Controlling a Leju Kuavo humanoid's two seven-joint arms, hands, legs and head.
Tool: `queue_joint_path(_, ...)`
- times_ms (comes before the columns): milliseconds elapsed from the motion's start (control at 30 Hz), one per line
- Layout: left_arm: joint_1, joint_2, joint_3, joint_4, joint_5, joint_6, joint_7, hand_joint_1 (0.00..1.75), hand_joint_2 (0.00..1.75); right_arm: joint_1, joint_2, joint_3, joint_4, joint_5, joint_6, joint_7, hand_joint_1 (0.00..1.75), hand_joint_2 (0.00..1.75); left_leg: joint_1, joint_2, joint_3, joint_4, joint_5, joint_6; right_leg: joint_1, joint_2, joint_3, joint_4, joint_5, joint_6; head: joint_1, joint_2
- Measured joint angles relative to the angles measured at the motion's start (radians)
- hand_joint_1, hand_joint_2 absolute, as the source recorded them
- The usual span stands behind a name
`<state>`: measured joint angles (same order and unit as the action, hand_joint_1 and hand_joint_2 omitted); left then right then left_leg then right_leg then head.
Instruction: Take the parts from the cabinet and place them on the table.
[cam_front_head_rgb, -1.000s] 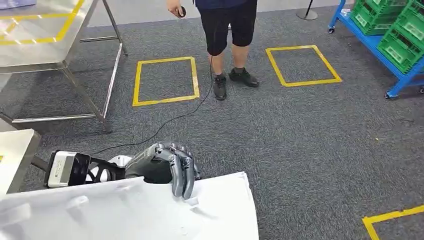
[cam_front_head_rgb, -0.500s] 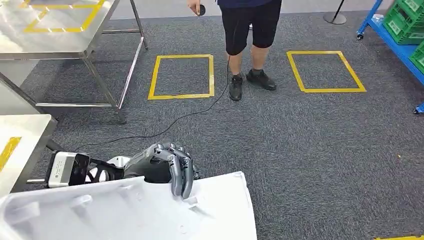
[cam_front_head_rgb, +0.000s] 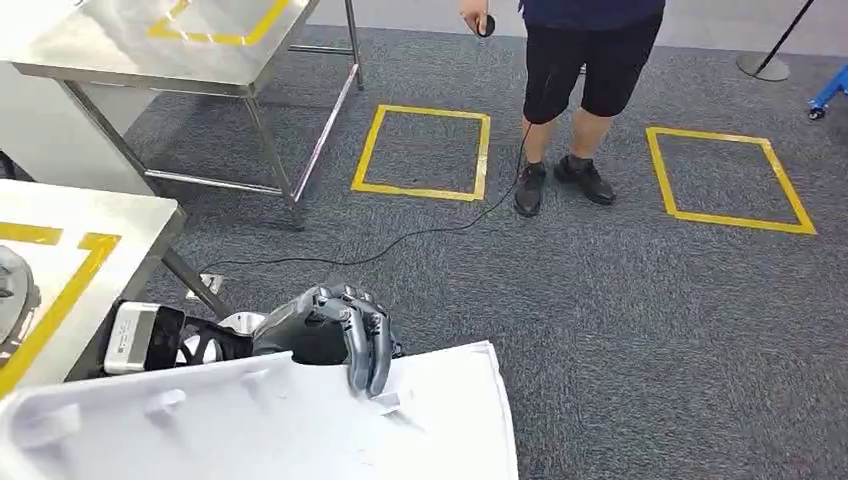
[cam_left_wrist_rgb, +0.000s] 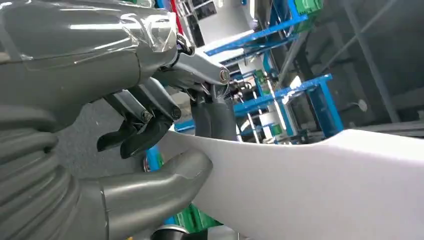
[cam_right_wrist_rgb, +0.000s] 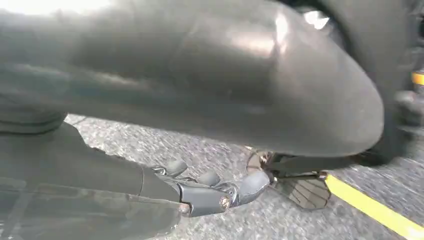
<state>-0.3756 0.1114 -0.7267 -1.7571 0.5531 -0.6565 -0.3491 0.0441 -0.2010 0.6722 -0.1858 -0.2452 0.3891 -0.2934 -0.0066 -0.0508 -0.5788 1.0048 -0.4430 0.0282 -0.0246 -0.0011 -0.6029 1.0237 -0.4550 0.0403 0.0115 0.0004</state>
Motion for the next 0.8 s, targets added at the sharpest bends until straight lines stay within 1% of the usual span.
queue_joint_path(33, 0.000, 0.002, 0.001, -0.002, 0.000, 0.000, 0.001, 1.75, 1.75, -0.003, 0.004, -0.003, 0.001, -0.005, 0.001, 0.000, 0.00, 0.00, -0.007, -0.012, -0.010, 0.007, -0.005, -0.006, 0.001, 0.026, 0.010, 0.001, 0.000, -0.008, 0.003, 0.000)
queue_joint_path(67, 0.001, -0.001, 0.001, -0.002, 0.000, 0.000, 0.005, 1.75, 1.75, -0.002, 0.002, -0.006, 0.002, -0.008, 0.003, 0.000, 0.00, 0.00, -0.004, -0.014, -0.011, 0.009, -0.005, -0.009, 0.004, 0.021, 0.005, 0.007, 0.000, -0.021, -0.003, 0.000)
queue_joint_path(100, -0.001, -0.001, 0.001, -0.003, 0.001, 0.000, 0.006, 1.75, 1.75, 0.001, 0.004, -0.008, 0.003, -0.013, 0.005, 0.000, 0.00, 0.00, -0.004, -0.016, -0.010, 0.009, -0.005, -0.010, 0.009, 0.016, 0.004, 0.007, -0.001, -0.027, -0.003, 0.000)
queue_joint_path(133, 0.000, 0.000, 0.002, -0.002, 0.002, 0.000, 0.006, 1.75, 1.75, 0.000, 0.004, -0.010, 0.004, -0.013, 0.006, 0.001, 0.00, 0.00, -0.001, -0.020, -0.011, 0.009, -0.004, -0.012, 0.010, 0.011, 0.005, 0.007, -0.002, -0.030, -0.002, 0.000)
queue_joint_path(167, 0.000, 0.000, 0.002, -0.003, 0.002, 0.000, 0.006, 1.75, 1.75, 0.000, 0.005, -0.013, 0.004, -0.013, 0.008, 0.003, 0.00, 0.00, 0.002, -0.024, -0.013, 0.014, -0.010, -0.015, 0.001, 0.002, 0.009, 0.003, -0.001, -0.037, -0.002, 0.000)
queue_joint_path(200, -0.001, 0.000, 0.002, -0.003, 0.002, 0.000, 0.007, 1.75, 1.75, 0.001, 0.004, -0.015, 0.005, -0.013, 0.008, 0.004, 0.00, 0.00, -0.001, 0.004, -0.023, 0.033, -0.024, -0.021, 0.004, -0.004, 0.012, 0.003, -0.003, -0.044, -0.003, 0.000)
queue_joint_path(233, -0.002, 0.000, 0.002, -0.003, 0.002, 0.000, 0.007, 1.75, 1.75, 0.001, 0.005, -0.017, 0.006, -0.014, 0.008, 0.004, 0.00, 0.00, 0.000, 0.025, -0.043, 0.083, -0.051, -0.026, 0.005, -0.009, 0.015, 0.003, -0.005, -0.049, -0.009, 0.000)
queue_joint_path(267, -0.002, 0.000, 0.002, -0.003, 0.002, 0.000, 0.007, 1.75, 1.75, 0.001, 0.005, -0.021, 0.008, -0.014, 0.008, 0.004, 0.00, 0.00, 0.002, 0.036, -0.080, 0.160, -0.087, -0.029, 0.008, -0.015, 0.016, 0.003, -0.007, -0.051, -0.009, 0.000)
queue_joint_path(300, -0.001, 0.000, 0.002, -0.003, 0.002, 0.000, 0.007, 1.75, 1.75, 0.001, 0.005, -0.022, 0.010, -0.015, 0.008, 0.004, 0.00, 0.00, 0.003, 0.041, -0.128, 0.252, -0.126, -0.030, 0.011, -0.024, 0.016, 0.003, -0.009, -0.054, -0.009, 0.000)
queue_joint_path(333, 0.001, 0.000, 0.002, -0.003, 0.002, 0.000, 0.007, 1.75, 1.75, 0.001, 0.005, -0.022, 0.011, -0.015, 0.008, 0.004, 0.00, 0.00, 0.003, 0.044, -0.168, 0.325, -0.148, -0.030, 0.014, -0.034, 0.016, 0.003, -0.010, -0.055, -0.010, 0.000)
queue_joint_path(367, 0.002, 0.001, 0.002, -0.003, 0.002, 0.000, 0.007, 1.75, 1.75, 0.002, 0.005, -0.023, 0.011, -0.015, 0.008, 0.004, 0.00, 0.00, 0.002, 0.044, -0.186, 0.351, -0.146, -0.027, 0.019, -0.044, 0.016, 0.003, -0.012, -0.058, -0.010, 0.000)
queue_joint_path(400, 0.002, 0.002, 0.002, -0.003, 0.002, 0.000, 0.007, 1.75, 1.75, 0.002, 0.006, -0.023, 0.011, -0.014, 0.008, 0.006, 0.00, 0.00, 0.001, 0.045, -0.175, 0.321, -0.122, -0.020, 0.023, -0.054, 0.018, 0.003, -0.013, -0.060, -0.009, 0.000)
queue_joint_path(433, 0.002, 0.002, 0.002, -0.003, 0.002, 0.000, 0.007, 1.75, 1.75, 0.001, 0.007, -0.024, 0.011, -0.015, 0.008, 0.006, 0.00, 0.00, -0.004, 0.048, -0.141, 0.253, -0.084, -0.008, 0.027, -0.063, 0.022, 0.003, -0.015, -0.063, -0.010, 0.000)
queue_joint_path(467, 0.002, 0.002, 0.002, -0.004, 0.002, 0.000, 0.007, 1.75, 1.75, 0.000, 0.007, -0.024, 0.011, -0.015, 0.008, 0.006, 0.00, 0.00, -0.014, 0.060, -0.091, 0.161, -0.040, 0.006, 0.031, -0.074, 0.028, 0.003, -0.018, -0.066, -0.009, 0.000)
queue_joint_path(500, -0.001, 0.001, 0.002, -0.005, 0.002, 0.000, 0.007, 1.75, 1.75, -0.001, 0.010, -0.025, 0.011, -0.015, 0.008, 0.006, 0.00, 0.00, -0.034, 0.104, -0.035, 0.066, -0.005, 0.029, 0.033, -0.084, 0.035, 0.001, -0.022, -0.068, -0.009, 0.000)
queue_joint_path(533, -0.005, 0.001, 0.003, -0.008, 0.002, 0.000, 0.007, 1.75, 1.75, -0.001, 0.022, -0.026, 0.011, -0.015, 0.008, 0.006, 0.00, 0.00, -0.052, 0.167, -0.014, 0.024, -0.022, 0.049, 0.037, -0.094, 0.039, 0.001, -0.025, -0.064, -0.006, 0.000)
queue_joint_path(567, -0.010, -0.002, 0.002, -0.008, 0.002, 0.000, 0.007, 1.75, 1.75, 0.000, 0.022, -0.027, 0.011, -0.015, 0.008, 0.006, 0.00, 0.00, -0.051, 0.161, -0.015, 0.019, -0.021, 0.047, 0.034, -0.106, 0.036, -0.002, -0.025, -0.063, -0.007, 0.000)
queue_joint_path(633, -0.009, -0.002, 0.003, -0.010, 0.002, 0.000, 0.007, 1.75, 1.75, -0.001, 0.024, -0.028, 0.011, -0.015, 0.008, 0.006, 0.00, 0.00, -0.053, 0.131, -0.017, 0.014, -0.017, 0.051, 0.032, -0.139, 0.041, -0.006, -0.027, -0.058, -0.008, 0.000)
queue_joint_path(667, -0.008, -0.002, 0.003, -0.011, 0.002, 0.000, 0.007, 1.75, 1.75, -0.004, 0.026, -0.028, 0.011, -0.015, 0.008, 0.006, 0.00, 0.00, -0.052, 0.115, -0.011, -0.002, -0.011, 0.058, 0.038, -0.154, 0.051, -0.013, -0.027, -0.057, -0.007, 0.000)
queue_joint_path(700, -0.005, -0.002, 0.004, -0.013, 0.002, 0.000, 0.007, 1.75, 1.75, -0.005, 0.026, -0.029, 0.012, -0.014, 0.008, 0.006, 0.00, 0.00, -0.035, 0.100, 0.017, -0.033, 0.010, 0.057, 0.035, -0.113, 0.044, -0.006, -0.031, -0.056, -0.007, 0.000)
queue_joint_path(733, -0.010, -0.003, 0.003, -0.012, 0.003, 0.000, 0.007, 1.75, 1.75, -0.002, 0.023, -0.029, 0.012, -0.015, 0.008, 0.006, 0.00, 0.00, -0.032, 0.085, 0.020, -0.040, 0.017, 0.060, 0.029, -0.048, 0.032, 0.026, -0.048, -0.055, -0.007, 0.000)
queue_joint_path(767, -0.011, -0.006, 0.002, -0.012, 0.003, 0.000, 0.008, 1.75, 1.75, 0.000, 0.023, -0.029, 0.013, -0.015, 0.008, 0.006, 0.00, 0.00, -0.027, 0.071, 0.017, -0.040, 0.023, 0.057, 0.026, -0.015, 0.002, 0.091, -0.075, -0.055, -0.005, 0.000)
queue_joint_path(800, -0.008, -0.009, 0.002, -0.012, 0.003, 0.000, 0.008, 1.75, 1.75, 0.002, 0.021, -0.029, 0.013, -0.015, 0.007, 0.006, 0.00, 0.00, -0.025, 0.056, 0.016, -0.040, 0.024, 0.055, 0.022, -0.003, -0.040, 0.177, -0.110, -0.053, -0.003, 0.000)
